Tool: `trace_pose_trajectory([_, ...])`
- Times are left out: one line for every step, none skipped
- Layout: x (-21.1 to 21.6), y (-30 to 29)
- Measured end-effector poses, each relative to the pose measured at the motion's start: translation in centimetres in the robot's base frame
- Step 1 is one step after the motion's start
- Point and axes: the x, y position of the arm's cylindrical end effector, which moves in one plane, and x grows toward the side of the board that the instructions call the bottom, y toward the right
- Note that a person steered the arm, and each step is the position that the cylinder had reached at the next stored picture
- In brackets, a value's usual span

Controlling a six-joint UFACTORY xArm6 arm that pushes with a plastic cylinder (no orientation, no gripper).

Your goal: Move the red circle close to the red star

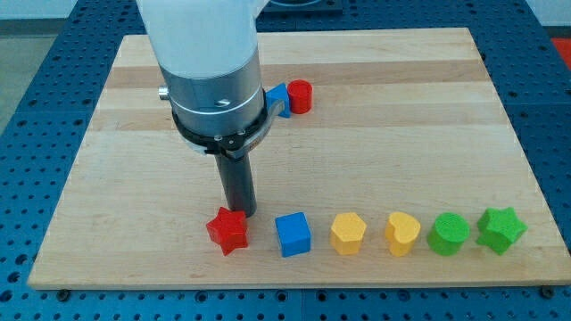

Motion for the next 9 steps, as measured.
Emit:
trace_pose_trajectory([0.0,0.0])
trace_pose_trajectory([0.1,0.0])
trace_pose_trajectory([0.3,0.0])
trace_pose_trajectory([0.3,0.0])
trace_pose_trajectory([-0.4,0.0])
trace_pose_trajectory([-3.6,0.0])
trace_pose_trajectory([-6.0,1.9])
trace_pose_trajectory([-9.0,5.5])
trace_pose_trajectory([-13.9,8.6])
